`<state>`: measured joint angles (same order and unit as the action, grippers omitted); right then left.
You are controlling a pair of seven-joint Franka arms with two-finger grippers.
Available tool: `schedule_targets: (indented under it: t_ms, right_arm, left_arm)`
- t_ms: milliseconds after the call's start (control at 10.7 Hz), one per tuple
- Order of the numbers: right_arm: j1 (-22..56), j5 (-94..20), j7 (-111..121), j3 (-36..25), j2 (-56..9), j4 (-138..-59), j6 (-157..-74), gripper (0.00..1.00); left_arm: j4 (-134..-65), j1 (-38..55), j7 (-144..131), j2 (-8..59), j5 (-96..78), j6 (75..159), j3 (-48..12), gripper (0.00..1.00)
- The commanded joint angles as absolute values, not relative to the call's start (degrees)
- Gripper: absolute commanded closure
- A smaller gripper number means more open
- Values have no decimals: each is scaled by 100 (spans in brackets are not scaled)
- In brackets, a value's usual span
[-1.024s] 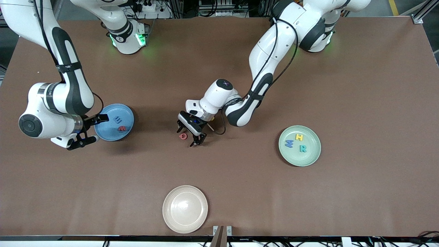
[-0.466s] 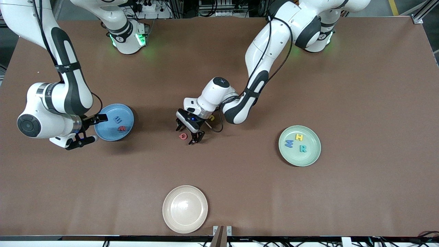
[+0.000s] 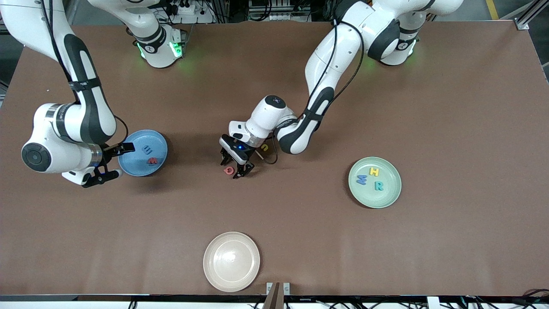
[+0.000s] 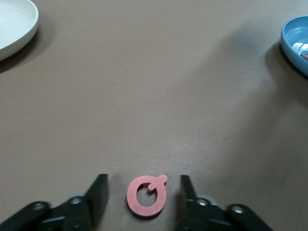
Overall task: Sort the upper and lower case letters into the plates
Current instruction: 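Grasp the pink Q with the left gripper and lift it, then carry the Q over the green plate and open the left gripper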
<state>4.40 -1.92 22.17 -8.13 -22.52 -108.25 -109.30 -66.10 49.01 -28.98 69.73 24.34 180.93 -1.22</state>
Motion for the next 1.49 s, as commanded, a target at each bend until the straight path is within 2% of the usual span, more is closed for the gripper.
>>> schedule_targets:
  t_ms: [0,93,186,279,559,838,931,1024,1397]
  right_arm:
    - [439,-308,2347,-844,-2206,-10854,-10890,0]
    - [439,-308,2347,-844,-2206,-10854,-10898,0]
    - [439,-308,2347,-844,-2206,-10854,-10898,0]
    - [439,-316,2347,-844,-2206,-10854,-10898,0]
    - [483,-325,2312,-826,-2136,-10741,-10863,0]
    - [885,-438,2242,-765,-1996,-10539,-10785,0]
    - [1131,-761,2085,-773,-1995,-10373,-10662,0]
    - [1421,-895,1805,-773,-2004,-10223,-10592,0]
    - [2660,-1081,-705,-617,-2047,-9845,-10652,0]
  left_arm:
    - [-6319,5036,-2988,7172,2268,18141,61,49]
    - [-6319,5036,-2988,7172,2259,18141,62,64]
    - [-6319,5036,-2988,7172,2259,18141,62,65]
    - [-6319,5036,-2988,7172,2267,18141,62,77]
    - [-6424,5019,-2962,7050,2294,18141,246,98]
    - [-6565,4686,-2962,6655,2320,18097,246,100]
    - [-6835,4615,-2945,6418,2346,17905,246,100]
    - [-7273,4510,-2927,6033,2364,17660,246,100]
    - [-9487,3633,-1982,4565,2391,17631,-7,100]
